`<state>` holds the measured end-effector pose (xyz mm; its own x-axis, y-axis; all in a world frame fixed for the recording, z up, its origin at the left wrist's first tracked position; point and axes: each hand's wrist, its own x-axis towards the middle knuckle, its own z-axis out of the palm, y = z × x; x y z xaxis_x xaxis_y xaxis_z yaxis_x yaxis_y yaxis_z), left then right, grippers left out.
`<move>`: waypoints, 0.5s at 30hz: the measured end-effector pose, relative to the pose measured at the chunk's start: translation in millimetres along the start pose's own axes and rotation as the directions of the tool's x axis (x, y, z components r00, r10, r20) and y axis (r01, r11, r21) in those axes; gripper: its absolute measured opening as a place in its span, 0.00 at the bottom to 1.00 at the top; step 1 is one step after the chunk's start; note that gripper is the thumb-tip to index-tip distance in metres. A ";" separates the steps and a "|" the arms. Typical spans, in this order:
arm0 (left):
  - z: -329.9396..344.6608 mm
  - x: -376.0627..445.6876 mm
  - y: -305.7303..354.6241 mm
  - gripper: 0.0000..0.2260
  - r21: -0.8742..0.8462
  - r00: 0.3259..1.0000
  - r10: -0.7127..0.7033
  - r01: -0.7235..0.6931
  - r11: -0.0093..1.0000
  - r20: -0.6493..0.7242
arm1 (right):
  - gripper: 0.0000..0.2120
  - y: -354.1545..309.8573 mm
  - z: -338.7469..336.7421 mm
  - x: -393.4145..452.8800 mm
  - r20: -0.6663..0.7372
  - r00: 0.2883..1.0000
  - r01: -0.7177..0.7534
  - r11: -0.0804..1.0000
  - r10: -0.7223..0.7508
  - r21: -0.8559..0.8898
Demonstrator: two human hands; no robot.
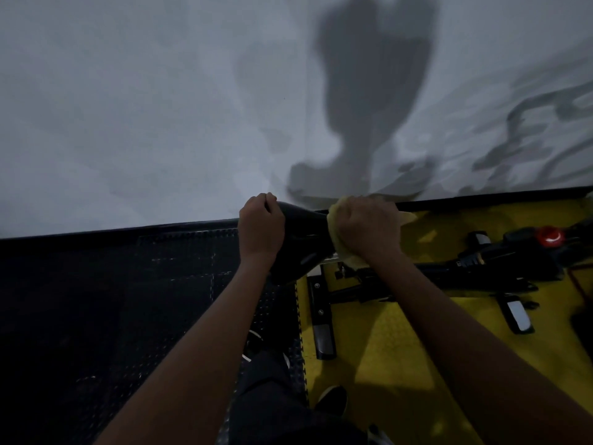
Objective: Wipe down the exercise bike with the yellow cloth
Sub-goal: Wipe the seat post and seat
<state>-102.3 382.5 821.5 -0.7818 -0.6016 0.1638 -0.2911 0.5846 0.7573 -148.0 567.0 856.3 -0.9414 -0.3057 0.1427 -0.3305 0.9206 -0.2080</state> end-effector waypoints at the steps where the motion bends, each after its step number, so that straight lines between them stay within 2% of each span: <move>1: 0.2 0.0 0.4 0.17 0.016 1.000 0.007 -0.007 1.000 -0.005 | 0.19 -11.9 3.2 -1.3 0.025 1.000 -0.006 1.000 0.006 0.003; 3: -0.8 0.1 3.9 0.17 0.062 0.999 0.041 -0.039 0.997 -0.032 | 0.21 -31.6 7.3 -5.1 0.053 0.999 0.006 0.994 -0.011 0.106; 5: -2.4 0.0 8.3 0.18 0.119 0.992 0.111 -0.102 0.988 -0.067 | 0.19 -40.1 7.2 -3.9 0.082 0.997 -0.005 0.980 -0.012 0.200; 8: -4.9 -3.3 12.5 0.17 0.201 0.974 0.206 -0.184 0.962 -0.095 | 0.15 -41.4 -7.7 4.7 0.202 0.976 -0.162 0.907 0.088 0.389; 10: -9.8 -4.9 17.5 0.18 0.165 0.966 0.250 -0.237 0.957 -0.066 | 0.16 -45.0 -24.2 10.4 0.275 0.947 -0.296 0.777 0.164 0.556; 12: -15.0 -5.3 21.2 0.21 0.048 0.964 0.265 -0.265 0.963 0.011 | 0.18 -49.6 -35.7 14.9 0.325 0.917 -0.396 0.631 0.232 0.667; 15: -23.1 -6.2 35.1 0.30 -0.163 0.939 0.206 -0.165 0.973 0.275 | 0.24 -56.0 -50.2 18.5 0.477 0.826 -0.558 0.307 0.301 0.771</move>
<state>-95.0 394.1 861.7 -0.9459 -0.2946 0.1358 -0.0637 0.5791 0.8127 -143.5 522.0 919.2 -0.9090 -0.0912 -0.4066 0.3712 0.2659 -0.8896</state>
